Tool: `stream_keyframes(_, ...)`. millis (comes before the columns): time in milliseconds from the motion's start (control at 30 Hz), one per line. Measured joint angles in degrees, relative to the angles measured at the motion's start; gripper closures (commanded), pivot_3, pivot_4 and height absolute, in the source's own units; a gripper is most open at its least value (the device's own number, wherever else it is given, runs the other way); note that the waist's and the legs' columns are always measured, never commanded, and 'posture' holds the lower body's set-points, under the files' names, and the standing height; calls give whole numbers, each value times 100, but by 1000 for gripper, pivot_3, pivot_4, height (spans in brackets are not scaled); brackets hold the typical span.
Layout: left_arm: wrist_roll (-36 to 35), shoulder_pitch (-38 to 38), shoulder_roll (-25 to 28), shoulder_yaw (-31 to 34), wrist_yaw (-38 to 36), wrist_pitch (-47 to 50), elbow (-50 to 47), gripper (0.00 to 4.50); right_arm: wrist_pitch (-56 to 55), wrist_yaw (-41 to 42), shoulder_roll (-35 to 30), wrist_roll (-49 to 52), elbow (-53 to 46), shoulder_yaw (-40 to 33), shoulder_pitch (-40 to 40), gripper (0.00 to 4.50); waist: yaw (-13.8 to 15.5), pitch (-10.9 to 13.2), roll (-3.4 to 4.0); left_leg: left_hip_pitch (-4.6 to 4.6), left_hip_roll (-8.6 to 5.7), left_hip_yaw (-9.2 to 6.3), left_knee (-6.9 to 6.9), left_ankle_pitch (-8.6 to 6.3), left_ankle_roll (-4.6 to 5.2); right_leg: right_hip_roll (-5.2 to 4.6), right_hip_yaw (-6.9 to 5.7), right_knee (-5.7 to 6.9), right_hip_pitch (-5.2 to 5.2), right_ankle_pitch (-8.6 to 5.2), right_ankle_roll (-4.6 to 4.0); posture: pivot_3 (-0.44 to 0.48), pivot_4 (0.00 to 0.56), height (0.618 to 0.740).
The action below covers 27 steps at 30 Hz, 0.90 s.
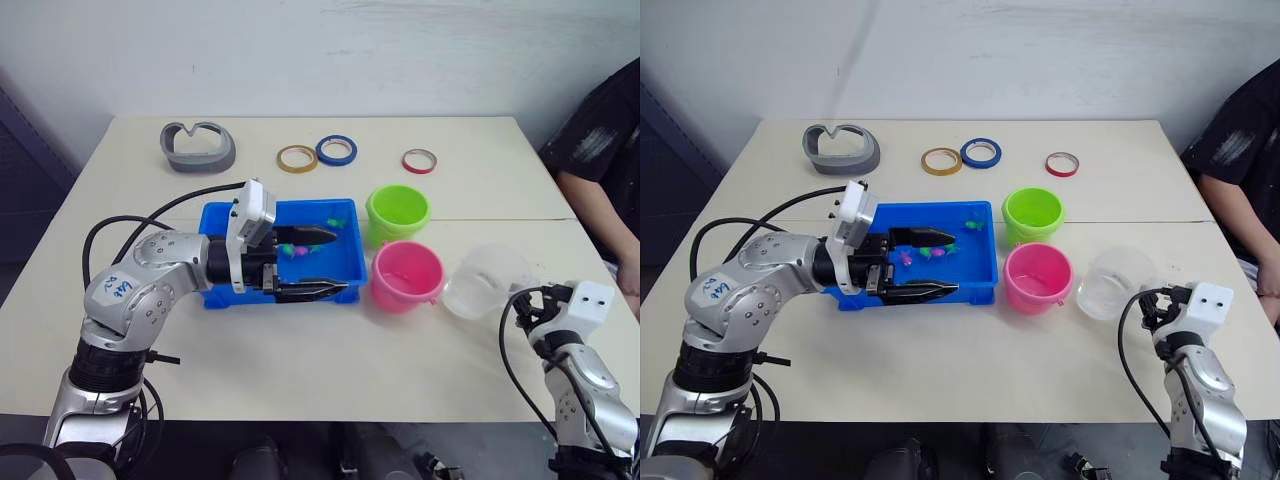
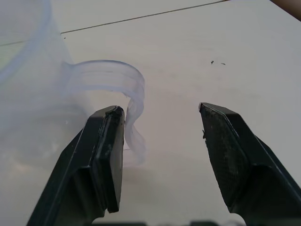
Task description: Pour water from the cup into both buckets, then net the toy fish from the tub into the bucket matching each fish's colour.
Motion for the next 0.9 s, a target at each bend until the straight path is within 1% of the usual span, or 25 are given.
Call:
stream_keyframes(33,6,10,-1,0,18,0,-17,0,-15,17,32,28,31,5,-58,3131,1,0,1,0,0,0,0,0,0,0,0,0,0,0,0,0,150,740)
stream_keyframes(67,7,14,-2,0,27,0,-32,0,-18,25,41,41,36,8,-78,3534,6,1,1,0,0,-1,0,0,0,0,0,0,0,0,0,0,150,740)
stream_keyframes(100,7,19,-2,0,33,0,-39,0,-22,30,47,54,38,8,-89,3806,8,1,1,0,0,-1,0,0,0,0,0,-1,0,0,0,0,150,740)
stream_keyframes(133,9,42,-2,1,43,0,-50,0,-25,41,76,92,40,8,-112,4253,9,1,1,-1,0,-1,-1,0,0,0,0,-2,0,0,0,0,150,740)
stream_keyframes(167,11,69,-1,1,49,0,-51,0,-38,44,124,132,39,-1,-132,4396,10,1,1,-2,0,-1,-1,0,0,0,0,-2,0,0,0,0,150,740)
stream_keyframes(433,12,114,15,2,71,0,-98,0,6,-78,261,450,41,-127,-167,4396,7,2,3,-2,0,-1,-1,0,1,0,0,-2,0,0,0,0,150,740)
stream_keyframes(567,11,121,25,4,72,4,-111,0,60,-140,226,523,-23,-169,-150,4396,6,6,10,-4,0,0,-1,0,1,0,0,-3,-2,0,0,0,150,740)
stream_keyframes(633,9,142,31,5,71,8,-112,0,101,-139,16,391,-262,-112,-102,4396,5,18,32,-5,-1,1,-1,0,1,0,4,-3,-5,0,0,0,150,740)
stream_keyframes(800,9,160,35,5,63,8,-110,0,101,-85,-617,-46,-942,45,-124,4396,0,18,34,-5,0,1,-8,2,-3,3,4,-3,-8,0,1,0,150,740)
stream_keyframes(900,9,160,35,5,58,8,-110,0,96,1,-959,-394,-1170,291,-129,4396,2,18,33,-5,0,2,-8,2,-2,3,5,-6,-8,0,1,0,150,740)
